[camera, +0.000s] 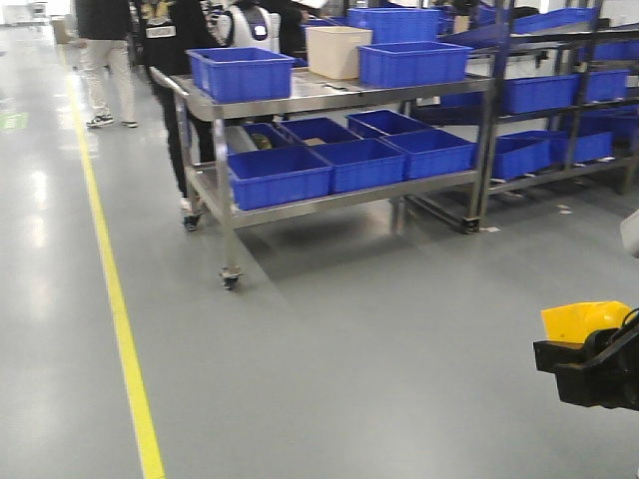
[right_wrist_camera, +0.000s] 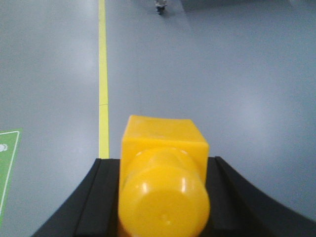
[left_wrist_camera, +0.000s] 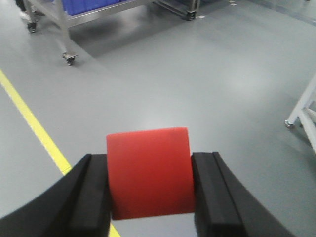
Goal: Pick red and yellow blocks into blue bin
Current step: 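Drive away from the table holding both blocks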
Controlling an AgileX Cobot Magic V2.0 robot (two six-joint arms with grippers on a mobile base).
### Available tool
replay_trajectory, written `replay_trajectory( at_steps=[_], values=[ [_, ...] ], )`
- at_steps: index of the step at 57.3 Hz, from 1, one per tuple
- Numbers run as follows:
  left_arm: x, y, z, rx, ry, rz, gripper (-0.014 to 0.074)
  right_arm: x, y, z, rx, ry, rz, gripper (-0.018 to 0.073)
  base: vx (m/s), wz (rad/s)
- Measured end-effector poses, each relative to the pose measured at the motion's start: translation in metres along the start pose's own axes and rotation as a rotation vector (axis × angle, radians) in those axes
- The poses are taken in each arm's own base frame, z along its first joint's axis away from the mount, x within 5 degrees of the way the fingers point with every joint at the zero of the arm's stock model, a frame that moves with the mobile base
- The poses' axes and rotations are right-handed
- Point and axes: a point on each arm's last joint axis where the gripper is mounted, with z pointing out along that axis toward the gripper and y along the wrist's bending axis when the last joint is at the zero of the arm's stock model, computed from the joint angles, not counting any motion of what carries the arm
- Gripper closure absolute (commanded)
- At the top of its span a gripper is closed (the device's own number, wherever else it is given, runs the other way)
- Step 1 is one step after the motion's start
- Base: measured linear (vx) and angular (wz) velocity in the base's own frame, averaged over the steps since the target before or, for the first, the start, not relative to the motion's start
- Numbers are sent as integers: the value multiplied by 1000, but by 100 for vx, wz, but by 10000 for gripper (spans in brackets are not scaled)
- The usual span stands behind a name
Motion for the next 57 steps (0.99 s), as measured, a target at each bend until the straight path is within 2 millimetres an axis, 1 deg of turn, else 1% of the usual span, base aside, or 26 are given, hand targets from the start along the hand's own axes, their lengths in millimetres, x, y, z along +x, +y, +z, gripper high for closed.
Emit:
replay_trajectory(
  at_steps=[20, 32, 44, 57],
  values=[
    [0, 0, 0, 0, 0, 0, 596, 0, 0, 0, 0, 0, 0, 569, 16, 36],
    [0, 0, 0, 0, 0, 0, 596, 0, 0, 0, 0, 0, 0, 569, 23, 22],
    [0, 0, -1, 0, -3, 0, 596, 0, 0, 0, 0, 0, 0, 569, 29, -3],
    [0, 0, -3, 0, -9, 1, 594, 0, 0, 0, 0, 0, 0, 569, 36, -31]
  ],
)
